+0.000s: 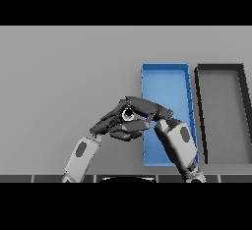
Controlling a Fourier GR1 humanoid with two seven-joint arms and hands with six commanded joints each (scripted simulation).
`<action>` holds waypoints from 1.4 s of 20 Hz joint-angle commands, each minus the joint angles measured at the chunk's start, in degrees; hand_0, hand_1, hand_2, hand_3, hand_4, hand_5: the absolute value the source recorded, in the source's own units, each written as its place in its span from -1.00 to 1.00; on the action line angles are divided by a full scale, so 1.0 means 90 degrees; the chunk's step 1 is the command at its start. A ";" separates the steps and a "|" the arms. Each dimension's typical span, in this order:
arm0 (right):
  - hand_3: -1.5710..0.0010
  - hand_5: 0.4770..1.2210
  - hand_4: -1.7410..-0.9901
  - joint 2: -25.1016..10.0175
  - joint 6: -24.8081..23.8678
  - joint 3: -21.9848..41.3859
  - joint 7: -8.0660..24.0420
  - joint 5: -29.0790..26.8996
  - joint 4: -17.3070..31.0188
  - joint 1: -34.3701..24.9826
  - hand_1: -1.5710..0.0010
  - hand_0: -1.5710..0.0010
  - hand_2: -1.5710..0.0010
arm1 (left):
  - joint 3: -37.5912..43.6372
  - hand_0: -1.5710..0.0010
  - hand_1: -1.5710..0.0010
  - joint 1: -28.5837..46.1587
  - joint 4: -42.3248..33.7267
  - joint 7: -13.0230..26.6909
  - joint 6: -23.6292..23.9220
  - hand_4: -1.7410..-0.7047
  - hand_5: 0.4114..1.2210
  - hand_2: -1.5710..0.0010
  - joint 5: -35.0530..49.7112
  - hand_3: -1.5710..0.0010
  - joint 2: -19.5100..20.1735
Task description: Pick up the blue pipe and place it into the blue bin.
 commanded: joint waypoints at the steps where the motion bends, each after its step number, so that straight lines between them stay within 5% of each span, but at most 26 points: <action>1: -1.00 1.00 -0.34 0.0050 -0.0184 -0.0124 0.0333 -0.0331 -0.0033 -0.0199 -1.00 -1.00 -1.00 | 0.0019 0.99 0.99 -0.0026 0.0022 0.0100 0.0004 0.49 -0.80 0.99 0.0008 0.99 -0.0004; 6: -1.00 1.00 -0.35 -0.0204 -0.1051 -0.0970 0.1145 -0.1804 0.0035 -0.1533 -1.00 -1.00 -1.00 | -0.0103 1.00 1.00 0.0163 -0.0038 0.0010 -0.0011 0.52 -0.84 1.00 -0.0088 1.00 0.0044; 9: -1.00 1.00 -0.35 -0.0483 -0.1624 -0.1629 0.0957 -0.1788 0.0398 -0.2291 -1.00 -1.00 -1.00 | -0.0056 1.00 1.00 0.0133 -0.0165 -0.0020 -0.0072 0.53 -0.85 1.00 -0.0029 1.00 0.0143; 12: -1.00 1.00 -0.35 -0.0846 -0.1618 -0.2131 0.0647 -0.1312 0.0997 -0.2660 -1.00 -1.00 -1.00 | -0.0036 1.00 1.00 0.0219 -0.0301 -0.0114 -0.0108 0.53 -0.86 1.00 0.0002 1.00 0.0249; 14: -1.00 1.00 -0.35 -0.0997 -0.1665 -0.2385 0.0419 -0.0861 0.1300 -0.2627 -1.00 -1.00 -1.00 | 0.0008 1.00 1.00 0.0201 -0.0289 0.0070 -0.0039 0.53 -0.86 1.00 -0.0002 1.00 0.0211; 19: -1.00 1.00 -0.36 -0.1280 -0.1584 -0.2857 0.0492 -0.0195 0.1985 -0.2258 -1.00 -1.00 -1.00 | -0.0008 1.00 1.00 0.0235 -0.0353 0.0069 -0.0072 0.53 -0.86 1.00 0.0036 1.00 0.0212; 28: -1.00 1.00 -0.36 -0.1153 -0.1681 -0.2940 0.1209 0.1088 0.2149 -0.0932 -1.00 -1.00 -1.00 | 0.0050 1.00 1.00 0.0114 -0.0241 -0.0167 0.0067 0.57 -0.87 1.00 -0.0121 1.00 0.0257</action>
